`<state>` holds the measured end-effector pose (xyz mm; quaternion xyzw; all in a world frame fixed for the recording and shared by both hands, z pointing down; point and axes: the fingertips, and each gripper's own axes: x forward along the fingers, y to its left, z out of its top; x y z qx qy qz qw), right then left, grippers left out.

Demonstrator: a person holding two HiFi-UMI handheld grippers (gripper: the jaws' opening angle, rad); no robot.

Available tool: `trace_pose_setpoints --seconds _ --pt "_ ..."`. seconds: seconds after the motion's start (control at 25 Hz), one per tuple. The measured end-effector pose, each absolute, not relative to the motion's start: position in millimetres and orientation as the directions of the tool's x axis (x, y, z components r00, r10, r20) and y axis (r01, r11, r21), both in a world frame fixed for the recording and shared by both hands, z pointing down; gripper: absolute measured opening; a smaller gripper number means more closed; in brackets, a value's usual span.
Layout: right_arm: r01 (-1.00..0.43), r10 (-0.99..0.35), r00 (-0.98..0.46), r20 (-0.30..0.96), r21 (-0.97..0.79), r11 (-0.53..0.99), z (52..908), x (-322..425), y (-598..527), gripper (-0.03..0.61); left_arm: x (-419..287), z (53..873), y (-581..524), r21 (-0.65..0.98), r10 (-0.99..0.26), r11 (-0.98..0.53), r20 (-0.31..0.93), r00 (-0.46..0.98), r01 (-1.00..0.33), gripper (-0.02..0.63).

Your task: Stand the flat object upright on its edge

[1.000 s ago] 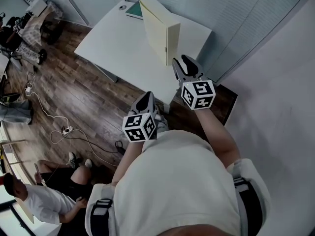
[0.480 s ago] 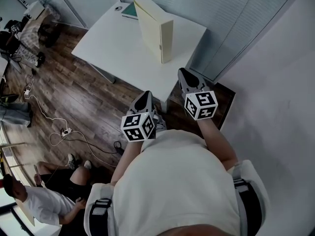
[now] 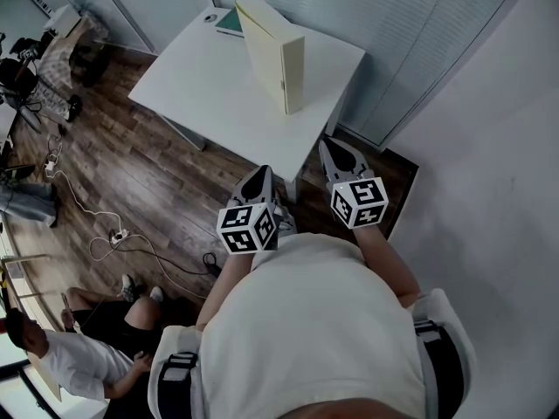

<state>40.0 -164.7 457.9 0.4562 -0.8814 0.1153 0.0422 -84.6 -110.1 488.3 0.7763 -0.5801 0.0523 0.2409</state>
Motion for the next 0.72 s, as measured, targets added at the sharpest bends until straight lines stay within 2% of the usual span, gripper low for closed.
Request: trace_pose_setpoints --seconds 0.72 --pt "-0.808 -0.788 -0.589 0.178 -0.143 0.572 456.2 37.3 -158.6 0.02 -82.9 488.6 -111.9 0.312 -0.873 -0.218 0.362 0.327 -0.925 0.021"
